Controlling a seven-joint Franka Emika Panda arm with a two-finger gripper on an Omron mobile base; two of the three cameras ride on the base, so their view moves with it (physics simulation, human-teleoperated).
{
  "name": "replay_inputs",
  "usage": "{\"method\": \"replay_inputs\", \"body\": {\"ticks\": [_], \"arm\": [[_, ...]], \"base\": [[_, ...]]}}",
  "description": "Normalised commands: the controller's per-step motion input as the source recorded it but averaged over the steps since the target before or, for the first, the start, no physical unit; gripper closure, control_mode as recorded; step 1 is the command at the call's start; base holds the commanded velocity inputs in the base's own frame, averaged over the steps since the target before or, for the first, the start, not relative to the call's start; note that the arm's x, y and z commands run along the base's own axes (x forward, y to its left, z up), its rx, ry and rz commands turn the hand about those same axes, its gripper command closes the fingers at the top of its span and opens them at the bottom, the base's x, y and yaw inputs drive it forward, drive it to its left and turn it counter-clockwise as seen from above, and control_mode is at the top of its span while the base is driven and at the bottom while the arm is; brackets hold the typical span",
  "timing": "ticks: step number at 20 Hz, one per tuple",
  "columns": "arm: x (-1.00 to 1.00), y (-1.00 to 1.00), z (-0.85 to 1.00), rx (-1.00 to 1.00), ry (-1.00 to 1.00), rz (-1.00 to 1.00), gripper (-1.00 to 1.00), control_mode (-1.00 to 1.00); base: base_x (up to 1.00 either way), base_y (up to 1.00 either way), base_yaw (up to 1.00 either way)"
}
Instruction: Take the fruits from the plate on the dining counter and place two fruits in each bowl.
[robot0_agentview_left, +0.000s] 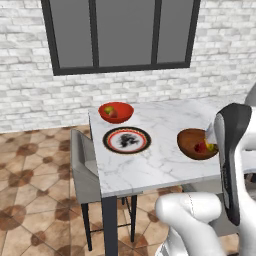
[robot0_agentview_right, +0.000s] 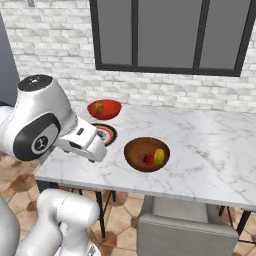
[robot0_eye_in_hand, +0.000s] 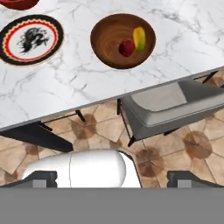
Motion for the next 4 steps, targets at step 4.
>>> {"method": "replay_inputs", "body": {"ticks": [4], "arm": [[-0.07, 0.63, 0.04, -0.01, -0.03, 0.11, -1.00, -1.00]], "base": [[0.00, 0.00, 0.00]]}}
